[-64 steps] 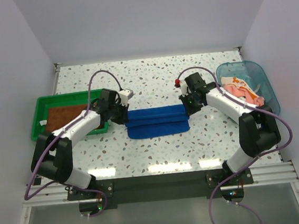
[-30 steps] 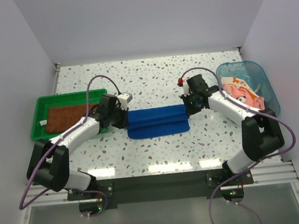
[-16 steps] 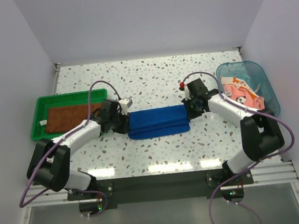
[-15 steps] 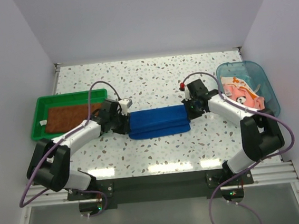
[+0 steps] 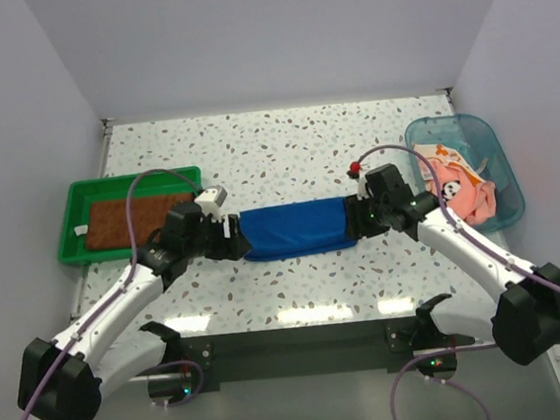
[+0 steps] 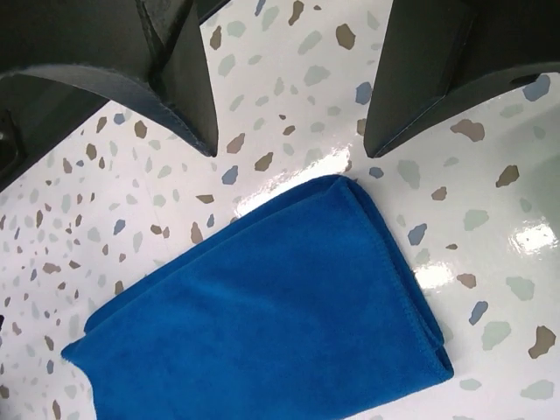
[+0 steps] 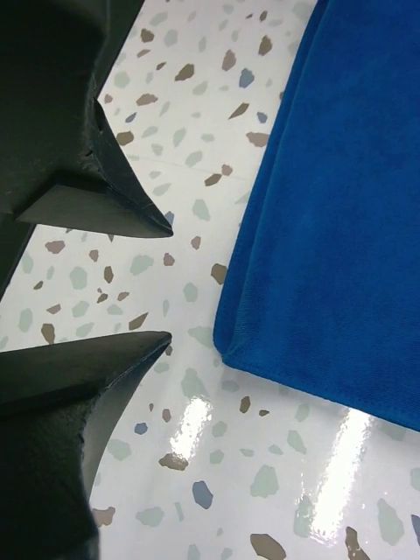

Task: Fold and stack the towels
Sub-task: Smooth out wrinkles on the folded towel

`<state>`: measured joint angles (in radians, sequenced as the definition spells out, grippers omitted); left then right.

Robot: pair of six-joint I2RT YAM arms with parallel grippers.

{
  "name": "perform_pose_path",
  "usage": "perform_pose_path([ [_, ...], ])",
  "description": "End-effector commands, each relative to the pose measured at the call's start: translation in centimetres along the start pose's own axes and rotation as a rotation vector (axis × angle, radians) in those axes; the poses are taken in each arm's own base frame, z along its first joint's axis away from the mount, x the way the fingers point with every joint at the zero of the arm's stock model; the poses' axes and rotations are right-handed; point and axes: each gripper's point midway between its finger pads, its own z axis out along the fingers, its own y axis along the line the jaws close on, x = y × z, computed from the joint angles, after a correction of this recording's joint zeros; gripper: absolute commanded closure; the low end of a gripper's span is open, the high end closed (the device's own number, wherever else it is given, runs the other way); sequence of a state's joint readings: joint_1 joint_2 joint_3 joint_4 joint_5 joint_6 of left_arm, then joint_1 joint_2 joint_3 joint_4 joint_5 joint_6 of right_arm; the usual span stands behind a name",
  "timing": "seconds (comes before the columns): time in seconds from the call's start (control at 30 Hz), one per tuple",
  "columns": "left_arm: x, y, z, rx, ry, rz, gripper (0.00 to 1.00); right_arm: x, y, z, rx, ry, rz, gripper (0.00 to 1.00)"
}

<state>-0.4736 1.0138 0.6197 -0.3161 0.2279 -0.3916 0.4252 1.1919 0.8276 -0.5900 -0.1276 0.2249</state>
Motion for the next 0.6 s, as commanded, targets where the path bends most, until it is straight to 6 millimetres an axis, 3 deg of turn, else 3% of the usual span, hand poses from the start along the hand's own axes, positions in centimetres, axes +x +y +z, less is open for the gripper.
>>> perform_pose_path([
  [0.0,-2.6,-1.8,0.0,0.048,-0.06,-0.074,0.28,-2.4,0.9,-0.6,-0.015,-0.075,0.071,0.49],
  [0.13,-5.8,-3.0,1.3,0.069,-0.089,-0.092,0.42,-5.4,0.8,0.1,0.016,-0.133,0.125,0.53],
  [0.27,-6.5,-3.7,3.6,0.084,-0.06,-0.085,0.47,-6.9,0.5,1.6,0.042,-0.16,0.185,0.54],
  [0.33,-5.2,-3.4,5.0,0.078,-0.017,-0.092,0.49,-7.0,0.4,2.6,0.042,-0.161,0.214,0.54],
  [0.4,-2.5,-2.9,6.3,0.068,0.056,-0.107,0.5,-6.5,0.7,3.8,0.023,-0.143,0.245,0.54],
  [0.47,0.1,-2.0,7.1,0.046,0.113,-0.126,0.52,-4.9,0.7,5.1,0.013,-0.107,0.279,0.55],
  [0.57,2.3,-1.4,7.5,0.043,0.155,-0.147,0.53,-2.0,0.1,6.6,0.025,-0.055,0.324,0.56],
])
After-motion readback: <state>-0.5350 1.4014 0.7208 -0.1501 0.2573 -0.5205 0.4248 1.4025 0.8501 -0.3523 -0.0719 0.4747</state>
